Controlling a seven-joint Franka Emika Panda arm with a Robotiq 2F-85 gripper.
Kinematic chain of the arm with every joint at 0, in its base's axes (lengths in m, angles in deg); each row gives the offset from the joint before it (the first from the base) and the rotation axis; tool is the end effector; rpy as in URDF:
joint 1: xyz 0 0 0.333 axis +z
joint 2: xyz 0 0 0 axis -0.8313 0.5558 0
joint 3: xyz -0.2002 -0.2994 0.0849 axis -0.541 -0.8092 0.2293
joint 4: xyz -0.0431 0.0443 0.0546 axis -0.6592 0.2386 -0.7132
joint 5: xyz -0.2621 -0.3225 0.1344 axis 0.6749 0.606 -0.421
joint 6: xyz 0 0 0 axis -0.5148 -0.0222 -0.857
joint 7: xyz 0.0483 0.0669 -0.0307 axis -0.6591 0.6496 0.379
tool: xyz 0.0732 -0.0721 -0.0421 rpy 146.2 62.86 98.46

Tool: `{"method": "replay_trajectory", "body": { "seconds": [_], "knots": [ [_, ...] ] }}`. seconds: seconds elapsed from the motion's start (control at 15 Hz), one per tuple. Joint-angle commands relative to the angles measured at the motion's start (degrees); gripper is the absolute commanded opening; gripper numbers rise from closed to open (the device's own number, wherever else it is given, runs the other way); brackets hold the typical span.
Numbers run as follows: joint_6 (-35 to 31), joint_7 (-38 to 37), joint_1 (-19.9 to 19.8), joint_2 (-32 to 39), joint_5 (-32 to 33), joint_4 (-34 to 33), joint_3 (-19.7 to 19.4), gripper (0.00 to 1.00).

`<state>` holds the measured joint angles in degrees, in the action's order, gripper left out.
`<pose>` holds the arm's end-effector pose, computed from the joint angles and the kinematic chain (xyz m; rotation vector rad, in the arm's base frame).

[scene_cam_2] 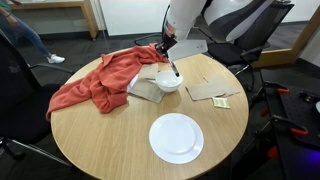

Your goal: Put the marker in the bowl

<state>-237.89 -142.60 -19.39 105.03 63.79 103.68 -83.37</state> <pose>0.6381 0.0499 0.2388 2.5334 -1.0049 0.7818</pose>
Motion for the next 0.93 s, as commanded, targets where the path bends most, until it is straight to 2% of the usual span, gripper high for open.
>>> {"method": "replay_trajectory", "body": {
  "seconds": [0.0,0.13,0.2,0.33,0.4,0.47,0.53,0.6,0.67,0.87],
  "knots": [
    [3.14,-5.24,-2.72,0.91,6.24,-2.61,3.16,0.06],
    [3.94,-7.54,-5.26,1.31,9.44,-3.62,5.92,0.06],
    [2.39,-6.36,-2.12,2.91,7.14,-3.63,2.59,0.06],
    [2.42,-6.49,-2.87,4.13,7.17,-4.52,3.1,0.06],
    [4.28,-9.03,-7.26,3.45,11.29,-5.52,7.69,0.06],
    [2.15,-7.0,-3.58,5.31,7.98,-5.45,3.74,0.06],
    [2.24,-7.38,-4.2,5.73,8.21,-5.92,4.36,0.06],
    [4.11,-9.59,-8.64,4.94,12.24,-6.93,9.07,0.06],
    [1.97,-7.88,-4.86,6.66,9.16,-6.81,4.97,0.06],
    [1.63,-8.45,-5.35,7.81,9.59,-8.04,5.35,0.06]
  ]
}}
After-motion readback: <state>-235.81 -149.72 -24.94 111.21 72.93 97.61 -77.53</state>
